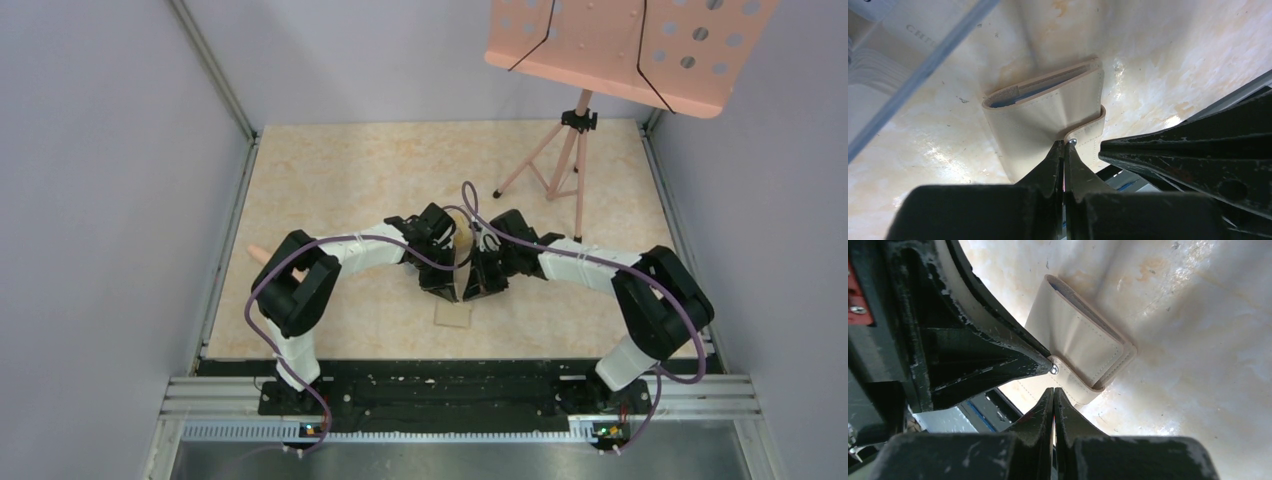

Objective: Put the credit cards into the card holder
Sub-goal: Close the card holder at the center of the board.

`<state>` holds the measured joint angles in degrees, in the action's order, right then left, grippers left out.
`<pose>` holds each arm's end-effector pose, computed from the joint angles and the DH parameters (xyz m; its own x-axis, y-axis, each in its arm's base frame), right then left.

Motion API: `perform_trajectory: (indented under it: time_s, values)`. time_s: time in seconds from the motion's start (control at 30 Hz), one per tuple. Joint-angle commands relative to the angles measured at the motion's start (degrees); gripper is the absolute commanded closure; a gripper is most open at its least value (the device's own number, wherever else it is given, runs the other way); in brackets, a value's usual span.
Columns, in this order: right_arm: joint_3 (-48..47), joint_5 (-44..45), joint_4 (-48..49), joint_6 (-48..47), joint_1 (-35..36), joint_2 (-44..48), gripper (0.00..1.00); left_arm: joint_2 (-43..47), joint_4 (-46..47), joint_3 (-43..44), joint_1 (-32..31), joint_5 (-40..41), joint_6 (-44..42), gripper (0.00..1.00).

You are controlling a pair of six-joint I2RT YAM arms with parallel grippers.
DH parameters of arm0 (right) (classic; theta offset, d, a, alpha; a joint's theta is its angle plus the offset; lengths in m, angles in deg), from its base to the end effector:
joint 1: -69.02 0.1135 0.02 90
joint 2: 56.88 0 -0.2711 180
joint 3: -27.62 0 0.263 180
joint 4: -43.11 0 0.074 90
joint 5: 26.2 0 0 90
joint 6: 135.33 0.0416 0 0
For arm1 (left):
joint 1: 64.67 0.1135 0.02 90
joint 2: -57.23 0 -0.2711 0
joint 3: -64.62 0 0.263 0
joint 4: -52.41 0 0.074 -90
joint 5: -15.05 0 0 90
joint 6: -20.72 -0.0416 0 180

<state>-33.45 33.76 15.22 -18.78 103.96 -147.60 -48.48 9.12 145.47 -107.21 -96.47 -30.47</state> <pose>0.2430 0.1952 0.1616 -0.9388 -0.1839 -0.2913 -0.3314 0.7132 0.6177 0.2652 -0.2641 0.1593 -0.9901 0.1172 -0.0766 0.1399 0.8555 -0.4986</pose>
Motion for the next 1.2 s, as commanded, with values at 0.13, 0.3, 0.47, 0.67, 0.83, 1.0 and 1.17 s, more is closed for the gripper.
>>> perform_trajectory:
  time_s: [0.13, 0.3, 0.47, 0.67, 0.83, 1.0, 1.17]
  values:
    - [-0.53, -0.09, 0.99, -1.84, 1.62, -1.93, 1.0, -0.65, 0.44, 0.28, -1.1, -0.27, -1.41, 1.0]
    - [-0.64, -0.45, 0.98, -1.95, 1.78, -1.75, 1.0, -0.66, 1.62, 0.54, -1.69, -1.72, -1.56, 1.0]
    - [-0.73, -0.8, 0.99, -2.28, 2.04, -1.43, 1.0, -0.75, 1.79, 1.04, -2.18, -1.94, -1.63, 1.0]
    - [-0.55, -0.65, 0.76, -2.21, 2.24, -2.11, 1.0, -1.08, 2.11, 1.28, -2.54, -2.29, -1.77, 1.0]
    - [-0.68, -0.54, 0.64, -2.39, 2.46, -3.05, 1.0, -1.26, 1.84, 1.28, -2.59, -1.15, -1.61, 1.0]
    - [-0.81, -0.37, 0.64, -2.49, 2.85, -3.04, 1.0, -1.51, 1.35, 2.19, -2.57, 0.2, -1.82, 1.0]
    - [-0.38, 0.0, 0.43, -2.99, 3.09, -4.64, 1.0, -2.96, 1.1, 2.87, -2.61, -0.1, -2.29, 1.0]
